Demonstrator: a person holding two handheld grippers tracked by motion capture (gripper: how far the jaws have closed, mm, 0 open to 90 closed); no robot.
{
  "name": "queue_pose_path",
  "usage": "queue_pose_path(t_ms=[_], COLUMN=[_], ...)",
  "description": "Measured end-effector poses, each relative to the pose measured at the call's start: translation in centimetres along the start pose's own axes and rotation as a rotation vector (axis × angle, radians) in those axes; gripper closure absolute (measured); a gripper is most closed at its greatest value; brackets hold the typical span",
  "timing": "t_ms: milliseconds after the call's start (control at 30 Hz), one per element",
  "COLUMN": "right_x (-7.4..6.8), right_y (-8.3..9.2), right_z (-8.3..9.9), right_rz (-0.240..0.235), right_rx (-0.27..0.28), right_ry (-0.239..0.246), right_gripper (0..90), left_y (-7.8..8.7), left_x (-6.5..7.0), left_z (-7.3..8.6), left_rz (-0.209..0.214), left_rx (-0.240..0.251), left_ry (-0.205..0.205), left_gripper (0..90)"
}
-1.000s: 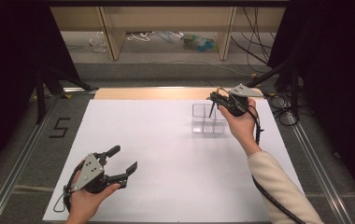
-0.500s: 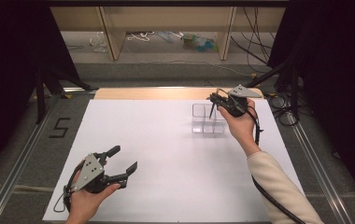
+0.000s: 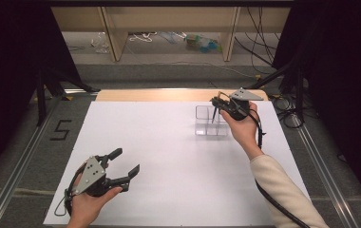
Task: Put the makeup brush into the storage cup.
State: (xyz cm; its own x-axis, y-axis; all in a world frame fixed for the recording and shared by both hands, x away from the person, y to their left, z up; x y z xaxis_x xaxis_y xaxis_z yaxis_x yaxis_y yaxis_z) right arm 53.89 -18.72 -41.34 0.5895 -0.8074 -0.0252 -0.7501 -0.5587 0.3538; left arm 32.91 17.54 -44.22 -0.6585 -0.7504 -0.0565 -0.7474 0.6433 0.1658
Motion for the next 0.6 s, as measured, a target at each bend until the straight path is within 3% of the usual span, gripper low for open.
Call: queue_pose_path(t_ms=[600], right_x=[-0.09], right_y=[-0.58], right_z=[0.84], right_rz=[-0.003], right_rx=[-0.026], right_ry=[-0.001], right_gripper=[83.5], left_y=[-0.01], left_x=[-0.01], left_z=[0.01], left_rz=[0.001], left_rx=[-0.001], left_ry=[0.0], left_gripper=[20.7])
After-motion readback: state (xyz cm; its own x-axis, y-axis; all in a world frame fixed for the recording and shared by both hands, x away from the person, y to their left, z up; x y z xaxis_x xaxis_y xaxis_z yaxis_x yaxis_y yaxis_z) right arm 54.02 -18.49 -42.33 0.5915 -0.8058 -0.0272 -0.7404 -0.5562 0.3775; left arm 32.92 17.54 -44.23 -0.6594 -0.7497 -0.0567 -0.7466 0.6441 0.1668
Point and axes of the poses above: each handheld gripper's, and its own axes: y roughly backward along the jaws, z roughly out of its underside, x roughly to its right, the point moved 4 cm from there along -y, roughly forward along the jaws, and after that the axes turned 3 degrees about -x, right-handed, at the moved point
